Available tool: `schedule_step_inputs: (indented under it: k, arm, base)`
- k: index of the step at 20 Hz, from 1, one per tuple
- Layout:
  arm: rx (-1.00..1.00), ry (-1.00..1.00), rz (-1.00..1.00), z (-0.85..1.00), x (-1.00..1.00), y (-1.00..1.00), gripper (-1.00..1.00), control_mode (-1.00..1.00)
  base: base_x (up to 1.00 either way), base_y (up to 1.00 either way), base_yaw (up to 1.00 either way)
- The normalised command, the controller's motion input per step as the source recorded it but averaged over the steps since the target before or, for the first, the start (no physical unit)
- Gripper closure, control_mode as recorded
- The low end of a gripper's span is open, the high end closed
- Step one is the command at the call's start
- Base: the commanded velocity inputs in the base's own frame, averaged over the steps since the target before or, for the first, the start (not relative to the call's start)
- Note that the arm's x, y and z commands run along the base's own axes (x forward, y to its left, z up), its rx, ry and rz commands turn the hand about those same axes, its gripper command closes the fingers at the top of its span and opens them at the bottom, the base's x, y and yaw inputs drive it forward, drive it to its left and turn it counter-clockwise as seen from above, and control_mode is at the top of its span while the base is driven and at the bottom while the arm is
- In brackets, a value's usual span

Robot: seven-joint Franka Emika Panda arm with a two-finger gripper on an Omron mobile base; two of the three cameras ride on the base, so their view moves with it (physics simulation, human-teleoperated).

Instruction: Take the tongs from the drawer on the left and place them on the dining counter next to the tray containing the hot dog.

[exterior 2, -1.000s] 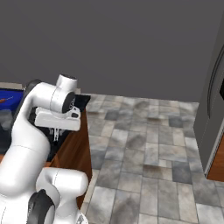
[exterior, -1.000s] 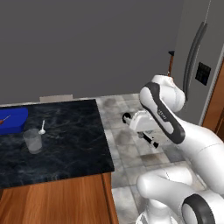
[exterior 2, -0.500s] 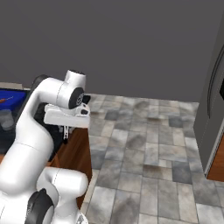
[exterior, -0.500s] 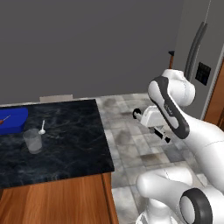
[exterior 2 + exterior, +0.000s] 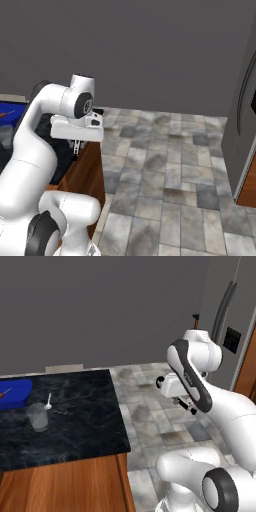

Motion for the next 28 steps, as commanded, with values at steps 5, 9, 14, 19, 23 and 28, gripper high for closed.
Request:
schedule_step_inputs:
  k: [5, 9, 14, 19, 23, 28]
  arm:
    - [-0.05, -0.07, -0.10, -0.21, 0.00, -0.10, 1.00, -1.00]
    - [-0.04, -0.07, -0.08, -0.18, 0.00, -0.09, 1.00, -1.00]
    - [-0.01, -0.01, -0.03, -0.02, 0.00, 0.00, 1.00, -1.00]
    - [0.00, 0.00, 0.00, 0.00, 0.00, 0.00, 1.00, -1.00]
    - [0.00, 0.00, 0.00, 0.00, 0.00, 0.00, 1.00, 1.00]
    - [0.00, 0.00, 0.00, 0.00, 0.00, 0.00, 1.00, 1.00]
  base:
    - [0.00, 0.00, 0.00]
    - [0.00, 0.00, 0.00]
    - [0.00, 0.00, 0.00]
    - [0.00, 0.00, 0.00]
    - [0.00, 0.00, 0.00]
    - [0.01, -0.25, 0.00]
